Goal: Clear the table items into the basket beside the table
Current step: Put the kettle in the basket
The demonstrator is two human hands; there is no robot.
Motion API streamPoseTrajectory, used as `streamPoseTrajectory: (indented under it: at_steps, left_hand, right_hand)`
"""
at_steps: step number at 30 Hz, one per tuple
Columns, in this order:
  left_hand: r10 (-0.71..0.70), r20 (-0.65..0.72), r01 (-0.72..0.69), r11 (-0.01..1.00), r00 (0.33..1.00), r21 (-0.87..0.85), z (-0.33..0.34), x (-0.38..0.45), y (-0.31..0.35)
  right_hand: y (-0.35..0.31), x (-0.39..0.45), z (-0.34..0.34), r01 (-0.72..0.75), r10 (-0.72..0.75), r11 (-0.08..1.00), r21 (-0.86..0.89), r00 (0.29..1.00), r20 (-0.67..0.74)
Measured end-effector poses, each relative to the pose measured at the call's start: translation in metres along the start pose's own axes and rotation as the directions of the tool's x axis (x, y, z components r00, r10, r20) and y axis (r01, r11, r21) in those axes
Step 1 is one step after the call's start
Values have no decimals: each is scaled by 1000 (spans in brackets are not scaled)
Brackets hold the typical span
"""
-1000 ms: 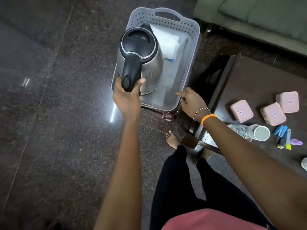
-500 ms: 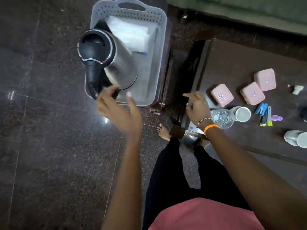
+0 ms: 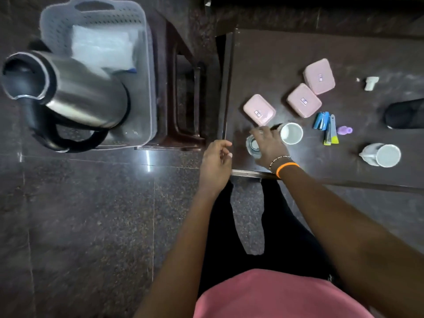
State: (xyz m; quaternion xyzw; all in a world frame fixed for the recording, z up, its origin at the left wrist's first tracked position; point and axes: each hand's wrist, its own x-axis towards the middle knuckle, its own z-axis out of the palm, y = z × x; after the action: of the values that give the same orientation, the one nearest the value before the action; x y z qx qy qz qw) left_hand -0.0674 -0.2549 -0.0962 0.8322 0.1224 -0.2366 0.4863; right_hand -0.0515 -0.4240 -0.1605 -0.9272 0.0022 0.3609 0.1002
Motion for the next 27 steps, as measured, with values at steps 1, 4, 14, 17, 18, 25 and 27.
streamPoseTrajectory:
  at_steps: [1,4,14,17,18,25,27]
  left_hand:
    - [-15,10,14,1000,1000,8,11,-1,5]
    - [-55,-4,55,998,999,9,31,-3,17]
    - [-36,-26,36,999,999,-17,125,21,90]
    - [-44,-32,43,999,999,-16,155,33,105]
    - [-49,-24,48,999,999,-15,166,36,110]
    - [-22,47,19,997,999,74,219,57,135]
    - [-26,60,21,996,998,86,230,61,142]
  right_hand:
    - [6,0,-1,14,-14,1000,5,1000,0]
    - [16,-6,-6,24,-21,993,114,999,-23]
    - [114,-50,-76,-12,138,920,392,946,-294]
    - [151,-49,-97,-43,182,917,397,930,-320]
    - [163,-47,-101,-60,198,920,388,924,-326]
    - [233,-15,-114,-210,336,896,392,897,-286]
    - [249,-3,-113,-224,347,886,405,902,-259]
